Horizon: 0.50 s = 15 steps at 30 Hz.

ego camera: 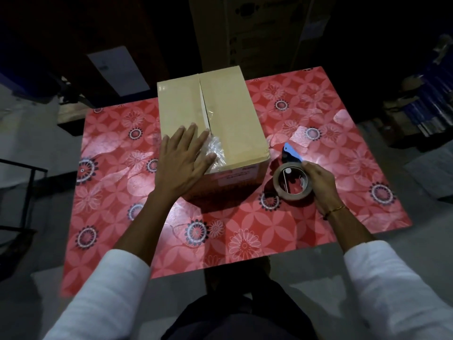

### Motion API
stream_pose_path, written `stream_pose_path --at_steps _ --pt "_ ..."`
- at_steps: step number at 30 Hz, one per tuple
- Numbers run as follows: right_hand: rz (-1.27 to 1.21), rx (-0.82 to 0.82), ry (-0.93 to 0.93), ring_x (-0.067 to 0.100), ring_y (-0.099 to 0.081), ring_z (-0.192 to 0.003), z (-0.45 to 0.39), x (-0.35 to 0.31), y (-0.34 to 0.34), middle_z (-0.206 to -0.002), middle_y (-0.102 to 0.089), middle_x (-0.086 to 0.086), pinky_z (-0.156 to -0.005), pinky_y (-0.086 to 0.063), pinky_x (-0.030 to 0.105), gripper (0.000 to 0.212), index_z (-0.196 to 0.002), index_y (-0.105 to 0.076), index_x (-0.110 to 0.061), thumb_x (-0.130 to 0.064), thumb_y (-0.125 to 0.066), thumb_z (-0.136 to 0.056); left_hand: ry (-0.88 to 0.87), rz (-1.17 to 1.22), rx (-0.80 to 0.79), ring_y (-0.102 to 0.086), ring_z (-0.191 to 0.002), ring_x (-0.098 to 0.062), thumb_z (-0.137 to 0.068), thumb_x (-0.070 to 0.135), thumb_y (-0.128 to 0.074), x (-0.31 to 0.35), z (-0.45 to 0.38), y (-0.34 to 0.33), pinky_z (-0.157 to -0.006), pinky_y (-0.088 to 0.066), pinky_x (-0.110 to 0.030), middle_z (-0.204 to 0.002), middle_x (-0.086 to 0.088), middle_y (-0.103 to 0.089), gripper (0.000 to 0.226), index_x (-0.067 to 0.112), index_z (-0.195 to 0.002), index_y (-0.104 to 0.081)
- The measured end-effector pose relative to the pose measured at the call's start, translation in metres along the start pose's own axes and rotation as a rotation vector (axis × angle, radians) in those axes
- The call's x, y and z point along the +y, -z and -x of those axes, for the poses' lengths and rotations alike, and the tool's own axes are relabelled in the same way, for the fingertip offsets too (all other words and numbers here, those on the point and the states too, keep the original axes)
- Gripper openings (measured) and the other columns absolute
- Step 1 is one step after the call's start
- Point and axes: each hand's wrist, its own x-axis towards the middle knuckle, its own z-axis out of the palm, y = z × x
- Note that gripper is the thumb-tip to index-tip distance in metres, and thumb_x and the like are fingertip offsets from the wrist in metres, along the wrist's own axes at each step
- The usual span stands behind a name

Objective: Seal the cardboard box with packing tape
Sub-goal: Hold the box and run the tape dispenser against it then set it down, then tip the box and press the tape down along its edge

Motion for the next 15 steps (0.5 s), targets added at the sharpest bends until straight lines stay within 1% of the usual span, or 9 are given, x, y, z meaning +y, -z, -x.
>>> stream_pose_path --at_steps 2,3,4,6,8,10,12,13,15 --pt "0.043 -0.027 0.034 0.009 -0.069 -0.078 -0.003 0.002 -0.003 -0.077 -0.076 -0.01 -0.082 -0.056 0.027 0.015 -0.086 -0.075 -0.022 -0.02 -0.064 -0.096 0.013 -0.004 0.018 -0.026 -0.15 -0.026 -0.097 0.065 -0.025 0.002 0.0 -0.001 -0.12 -0.017 -0.057 -0.163 -0.001 -0.03 0.067 0.03 -0.152 -0.038" --pt "0.066 -0.035 0.049 0.005 -0.069 -0.077 -0.004 0.003 -0.005 -0.078 -0.076 -0.011 -0.079 -0.055 0.023 0.017 -0.087 -0.074 -0.021 -0.021 -0.061 -0.098 0.016 -0.007 0.026 -0.027 -0.15 -0.026 -0.097 0.065 -0.026 0.003 0.0 -0.001 -0.12 -0.018 -0.056 -0.163 -0.001 -0.032 0.066 0.029 -0.151 -0.04" --pt "0.086 -0.044 0.063 0.004 -0.068 -0.079 -0.005 0.003 -0.006 -0.081 -0.076 -0.01 -0.078 -0.054 0.021 0.018 -0.09 -0.074 -0.018 -0.023 -0.059 -0.099 0.019 -0.01 0.033 -0.027 -0.15 -0.026 -0.098 0.064 -0.027 0.003 0.0 -0.001 -0.12 -0.018 -0.056 -0.162 -0.001 -0.032 0.065 0.028 -0.15 -0.042" --pt "0.143 -0.057 0.093 0.009 -0.066 -0.084 -0.006 0.002 -0.01 -0.088 -0.073 -0.002 -0.08 -0.053 0.023 0.023 -0.095 -0.073 -0.01 -0.026 -0.057 -0.101 0.026 -0.01 0.048 -0.028 -0.15 -0.025 -0.098 0.063 -0.028 0.004 0.001 -0.001 -0.12 -0.02 -0.055 -0.162 -0.001 -0.034 0.064 0.026 -0.149 -0.044" --pt "0.237 -0.035 0.138 0.015 -0.063 -0.086 -0.009 0.005 -0.012 -0.091 -0.071 0.008 -0.081 -0.052 0.03 0.027 -0.096 -0.074 -0.005 -0.026 -0.057 -0.101 0.038 0.009 0.068 -0.029 -0.15 -0.023 -0.099 0.06 -0.03 0.005 0.002 0.0 -0.121 -0.02 -0.054 -0.161 -0.002 -0.036 0.064 0.022 -0.148 -0.046" --pt "0.381 0.052 0.21 0.021 -0.061 -0.092 -0.013 0.007 -0.013 -0.099 -0.071 0.017 -0.087 -0.05 0.037 0.03 -0.097 -0.076 -0.002 -0.027 -0.06 -0.098 0.045 0.042 0.093 -0.032 -0.148 -0.023 -0.1 0.057 -0.032 0.006 0.003 0.001 -0.12 -0.022 -0.053 -0.159 -0.004 -0.039 0.062 0.019 -0.146 -0.049" --pt "0.498 0.124 0.278 0.028 -0.062 -0.099 -0.014 0.0 -0.015 -0.105 -0.069 0.018 -0.091 -0.05 0.044 0.038 -0.1 -0.076 -0.006 -0.039 -0.06 -0.093 0.044 0.12 0.142 -0.037 -0.145 -0.025 -0.1 0.053 -0.037 0.005 0.003 0.001 -0.118 -0.027 -0.052 -0.155 -0.007 -0.045 0.059 0.015 -0.141 -0.054" --pt "0.49 0.122 0.305 0.029 -0.061 -0.101 -0.013 -0.008 -0.018 -0.108 -0.067 0.017 -0.09 -0.05 0.041 0.04 -0.103 -0.076 -0.008 -0.042 -0.059 -0.092 0.054 0.16 0.189 -0.039 -0.143 -0.026 -0.101 0.049 -0.041 0.003 0.003 0.002 -0.117 -0.029 -0.049 -0.152 -0.009 -0.048 0.055 0.013 -0.139 -0.057" --pt "0.376 0.04 0.379 0.021 -0.06 -0.104 -0.001 -0.03 -0.03 -0.114 -0.062 0.014 -0.087 -0.048 0.022 0.035 -0.112 -0.072 -0.008 -0.037 -0.06 -0.097 0.147 0.204 0.316 -0.039 -0.141 -0.028 -0.101 0.041 -0.05 0.0 0.003 0.001 -0.115 -0.032 -0.043 -0.147 -0.009 -0.052 0.043 0.014 -0.131 -0.062"
